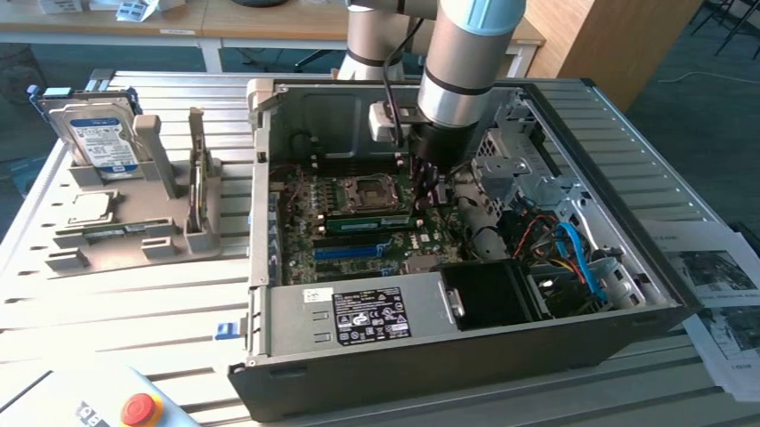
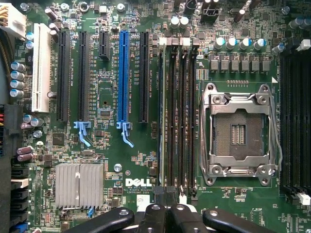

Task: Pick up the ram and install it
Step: 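Press down the ram until it locks into place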

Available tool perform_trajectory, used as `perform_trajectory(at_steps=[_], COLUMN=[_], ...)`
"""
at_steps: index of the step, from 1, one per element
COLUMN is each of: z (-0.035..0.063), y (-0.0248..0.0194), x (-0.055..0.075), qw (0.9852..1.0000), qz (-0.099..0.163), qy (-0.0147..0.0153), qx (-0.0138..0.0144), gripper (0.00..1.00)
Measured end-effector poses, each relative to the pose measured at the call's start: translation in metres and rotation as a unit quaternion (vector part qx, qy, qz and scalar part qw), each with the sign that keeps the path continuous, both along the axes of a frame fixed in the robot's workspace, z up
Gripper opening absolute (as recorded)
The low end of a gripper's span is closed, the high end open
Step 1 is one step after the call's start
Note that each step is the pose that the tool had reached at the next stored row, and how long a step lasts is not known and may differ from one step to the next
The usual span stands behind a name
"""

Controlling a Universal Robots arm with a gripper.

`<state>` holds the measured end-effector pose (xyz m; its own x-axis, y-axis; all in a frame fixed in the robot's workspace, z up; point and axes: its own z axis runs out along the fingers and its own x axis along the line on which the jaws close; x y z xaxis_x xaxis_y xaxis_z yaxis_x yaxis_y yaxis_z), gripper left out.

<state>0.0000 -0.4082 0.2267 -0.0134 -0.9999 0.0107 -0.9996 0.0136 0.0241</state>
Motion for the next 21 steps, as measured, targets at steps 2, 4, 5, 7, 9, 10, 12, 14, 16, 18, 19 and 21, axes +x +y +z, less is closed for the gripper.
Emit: perform_trajectory(at_steps=[2,4,5,7,9,10,12,14,16,18,19,21], z=[-0.0002,-0.0005,-0.0006,-0.0006,-0.0007,-0.0012,-0.0017,-0.0017,-0.0018,-0.0019,-0.0021,-0.0023], y=[0.0000,0.0000,0.0000,0.0000,0.0000,0.0001,0.0000,0.0000,0.0000,0.0000,0.0000,0.0000], x=[0.0000,0.0000,0.0000,0.0000,0.0000,0.0000,0.0000,0.0000,0.0000,0.0000,0.0000,0.0000], qw=[1.0000,1.0000,1.0000,1.0000,1.0000,1.0000,1.0000,1.0000,1.0000,1.0000,1.0000,1.0000], qz=[0.000,0.000,0.000,0.000,0.000,0.000,0.000,0.000,0.000,0.000,0.000,0.000], qy=[0.0000,0.0000,0.0000,0.0000,0.0000,-0.0001,0.0000,0.0000,0.0000,0.0000,0.0000,0.0000], qx=[0.0000,0.0000,0.0000,0.0000,0.0000,0.0003,0.0001,0.0000,0.0000,0.0000,0.0001,-0.0001], gripper=[0.10,0.10,0.10,0.10,0.10,0.10,0.10,0.10,0.10,0.10,0.10,0.10])
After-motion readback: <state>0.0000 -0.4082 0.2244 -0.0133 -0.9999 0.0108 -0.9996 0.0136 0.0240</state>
